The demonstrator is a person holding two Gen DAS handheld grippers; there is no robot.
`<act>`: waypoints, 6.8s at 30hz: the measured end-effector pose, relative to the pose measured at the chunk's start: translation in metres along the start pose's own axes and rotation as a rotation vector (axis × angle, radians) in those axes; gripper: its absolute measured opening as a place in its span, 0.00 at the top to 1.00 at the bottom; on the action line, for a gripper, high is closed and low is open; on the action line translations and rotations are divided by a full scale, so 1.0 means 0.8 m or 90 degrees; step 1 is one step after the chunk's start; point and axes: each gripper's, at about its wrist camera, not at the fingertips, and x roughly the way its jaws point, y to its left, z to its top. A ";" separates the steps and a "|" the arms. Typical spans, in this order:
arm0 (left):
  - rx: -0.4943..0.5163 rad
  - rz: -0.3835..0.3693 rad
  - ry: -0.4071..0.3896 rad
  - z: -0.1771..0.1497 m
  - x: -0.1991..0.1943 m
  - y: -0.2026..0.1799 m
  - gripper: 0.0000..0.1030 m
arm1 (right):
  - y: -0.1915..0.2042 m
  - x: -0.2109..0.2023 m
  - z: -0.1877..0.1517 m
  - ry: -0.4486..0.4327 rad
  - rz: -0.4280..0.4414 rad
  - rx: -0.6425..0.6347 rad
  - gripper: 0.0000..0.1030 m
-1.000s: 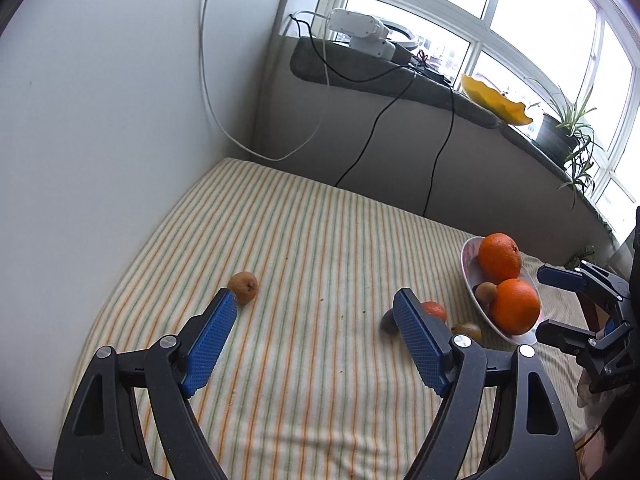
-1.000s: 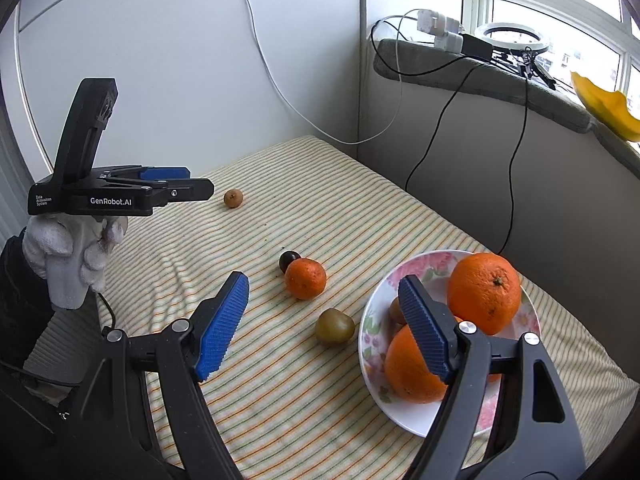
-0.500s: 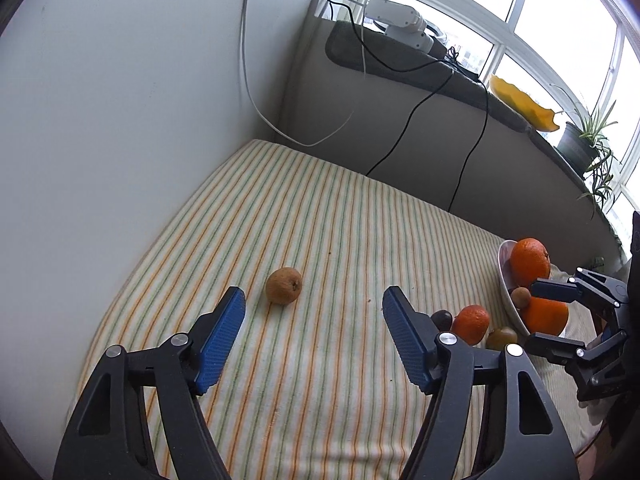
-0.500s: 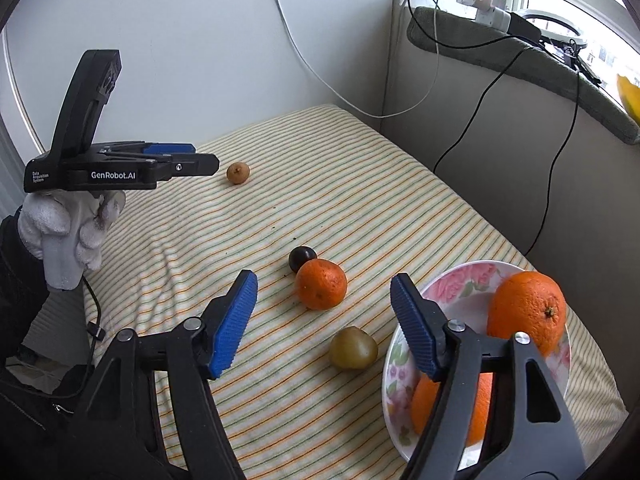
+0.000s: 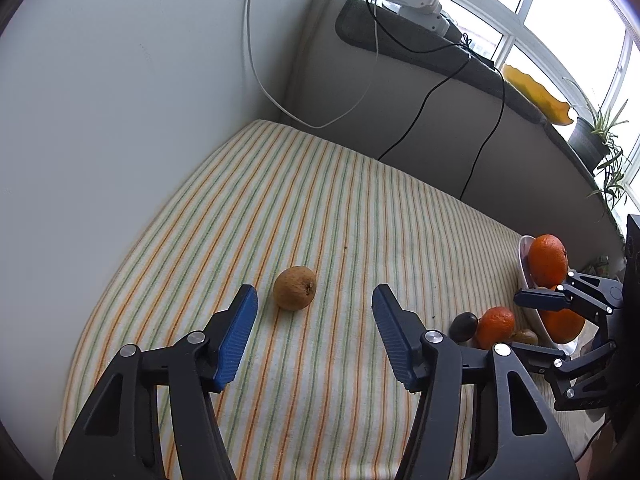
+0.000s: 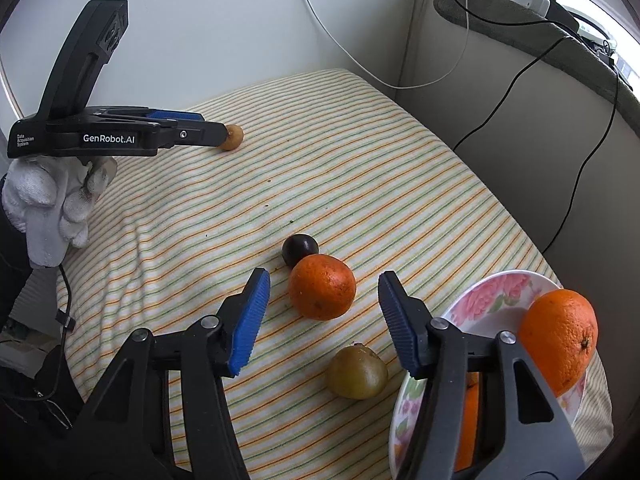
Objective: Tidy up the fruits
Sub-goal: 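Grasp a mandarin with the right gripper while the left gripper grasps another brown kiwi, then lift the mandarin with the right gripper while the left gripper lifts the kiwi toward the plate, then lower the mandarin into the plate with the right gripper while the left gripper lowers the kiwi there, then open both grippers to release the mandarin and kiwi into the plate, then move the right gripper to the loose brown kiwi while the left gripper approaches the dark plum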
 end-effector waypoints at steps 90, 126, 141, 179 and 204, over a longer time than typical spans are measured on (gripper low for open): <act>0.173 -0.132 -0.002 -0.018 -0.007 -0.227 0.76 | -0.131 -0.182 -0.144 -0.121 -0.116 0.194 0.61; 0.203 -0.131 0.039 0.002 0.056 -0.279 0.76 | -0.177 -0.142 -0.178 -0.094 -0.090 0.246 0.61; 0.206 -0.139 0.040 0.008 0.061 -0.287 0.76 | -0.171 -0.131 -0.168 -0.092 -0.065 0.233 0.61; 0.219 -0.132 -0.016 0.004 0.018 -0.291 0.23 | -0.128 -0.164 -0.152 -0.123 -0.103 0.177 0.22; 0.199 -0.121 -0.054 0.004 -0.013 -0.247 0.23 | -0.062 -0.167 -0.127 -0.135 -0.085 0.118 0.22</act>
